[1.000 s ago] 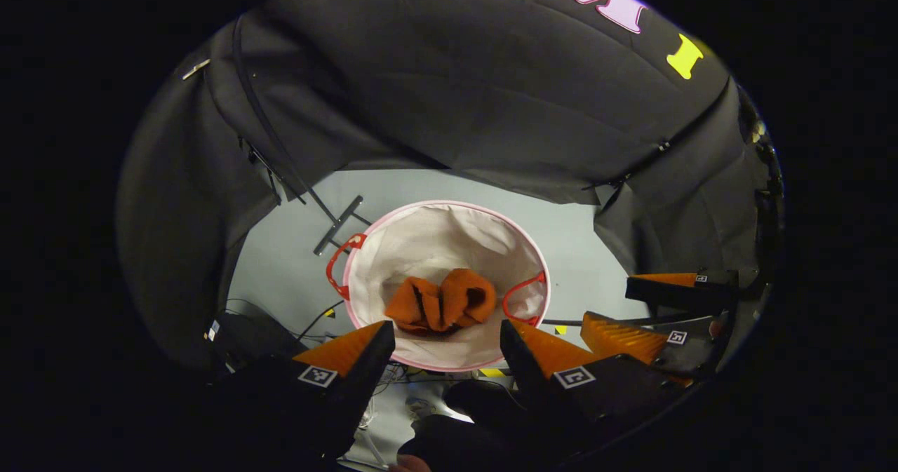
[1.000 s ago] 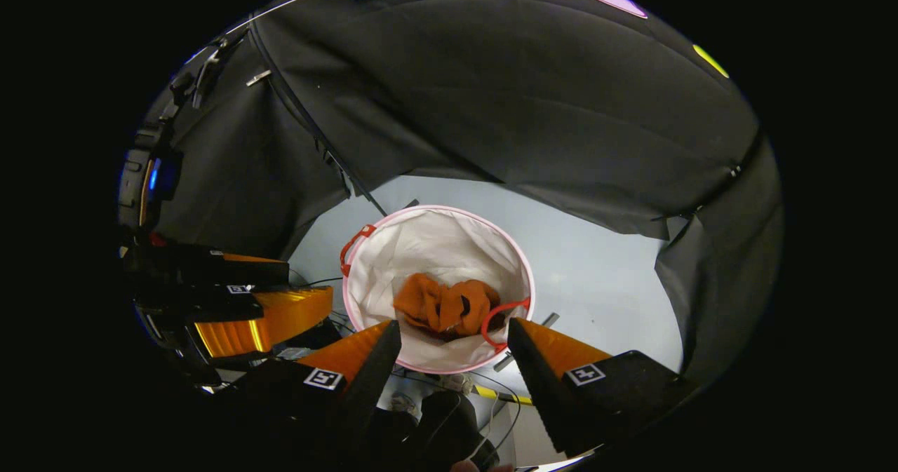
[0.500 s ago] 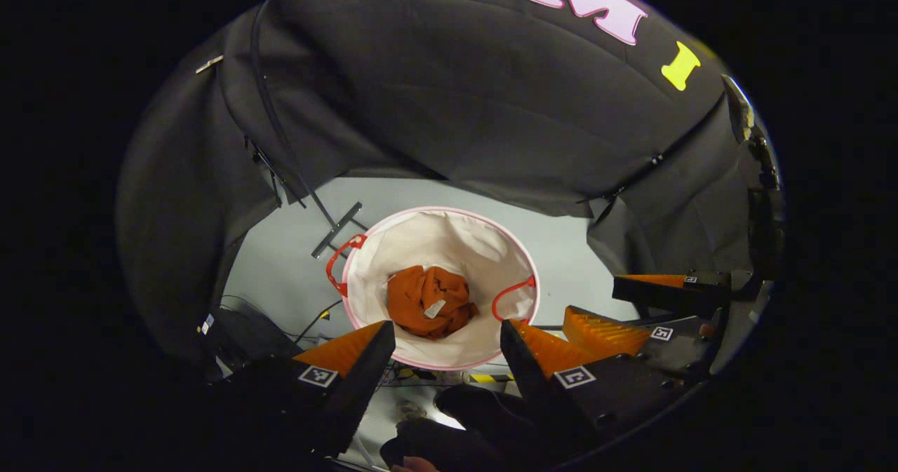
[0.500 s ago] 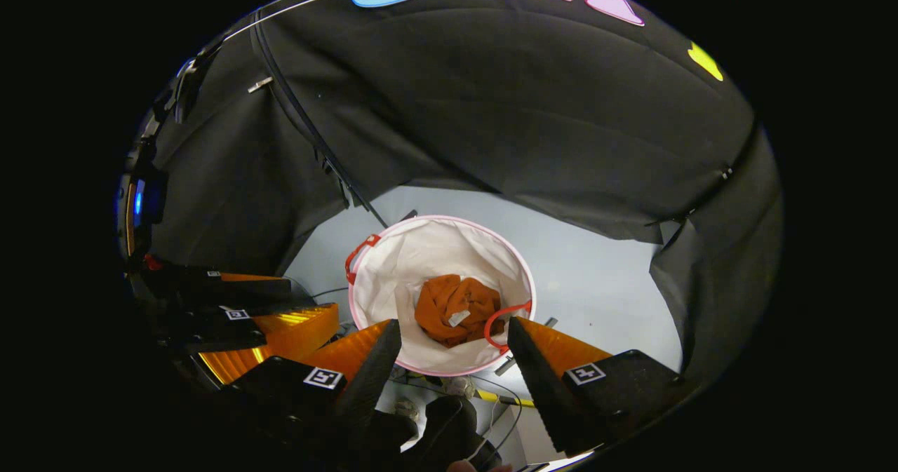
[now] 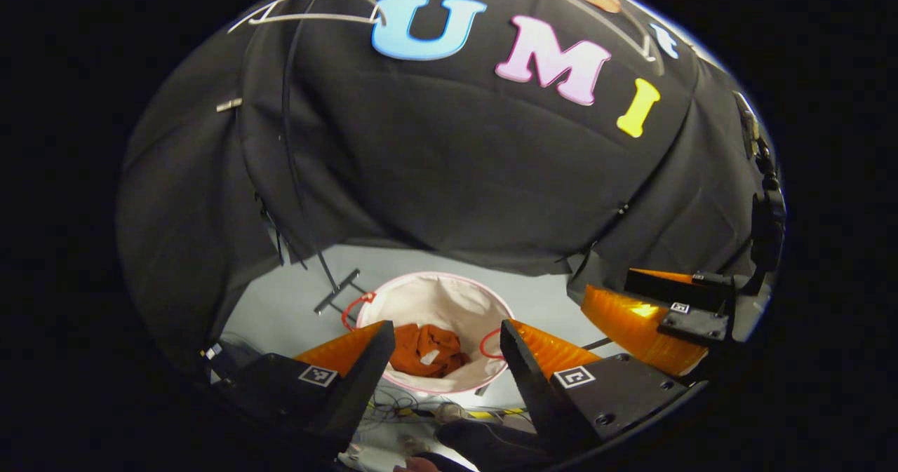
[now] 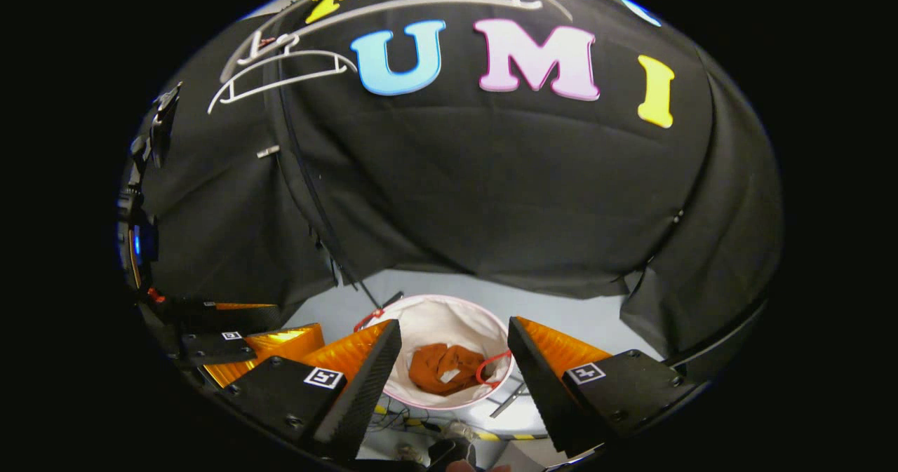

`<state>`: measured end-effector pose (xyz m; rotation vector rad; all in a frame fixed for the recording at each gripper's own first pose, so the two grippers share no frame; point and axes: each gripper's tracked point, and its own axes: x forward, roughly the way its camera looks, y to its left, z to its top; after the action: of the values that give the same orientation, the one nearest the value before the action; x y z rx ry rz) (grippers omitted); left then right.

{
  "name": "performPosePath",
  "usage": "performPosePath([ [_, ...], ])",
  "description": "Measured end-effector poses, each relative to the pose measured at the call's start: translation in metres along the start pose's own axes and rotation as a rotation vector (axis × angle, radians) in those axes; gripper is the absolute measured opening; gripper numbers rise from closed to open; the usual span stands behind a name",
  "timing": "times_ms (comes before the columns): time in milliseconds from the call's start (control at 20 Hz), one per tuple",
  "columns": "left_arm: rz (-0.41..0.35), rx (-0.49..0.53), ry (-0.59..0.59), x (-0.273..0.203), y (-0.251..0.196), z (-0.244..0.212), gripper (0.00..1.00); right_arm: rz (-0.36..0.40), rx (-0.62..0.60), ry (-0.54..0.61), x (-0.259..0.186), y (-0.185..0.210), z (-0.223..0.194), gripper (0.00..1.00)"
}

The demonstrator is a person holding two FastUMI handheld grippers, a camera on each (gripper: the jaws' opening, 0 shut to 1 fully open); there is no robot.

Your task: Grasp the clothes on the hanger with both hands and then place them into the laundry hamper below.

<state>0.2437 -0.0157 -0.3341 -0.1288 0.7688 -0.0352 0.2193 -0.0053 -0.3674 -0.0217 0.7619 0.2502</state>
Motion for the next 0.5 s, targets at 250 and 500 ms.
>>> performPosePath([
  [250, -0.004, 0.106, -0.212, -0.088, -0.003, 0.037, 0.96, -0.042, -0.029, -0.216, -0.100, 0.015, 0.060, 0.99],
  [500, -0.036, 0.118, -0.411, -0.194, -0.010, 0.075, 0.95, -0.088, -0.043, -0.419, -0.189, 0.038, 0.120, 0.99],
])
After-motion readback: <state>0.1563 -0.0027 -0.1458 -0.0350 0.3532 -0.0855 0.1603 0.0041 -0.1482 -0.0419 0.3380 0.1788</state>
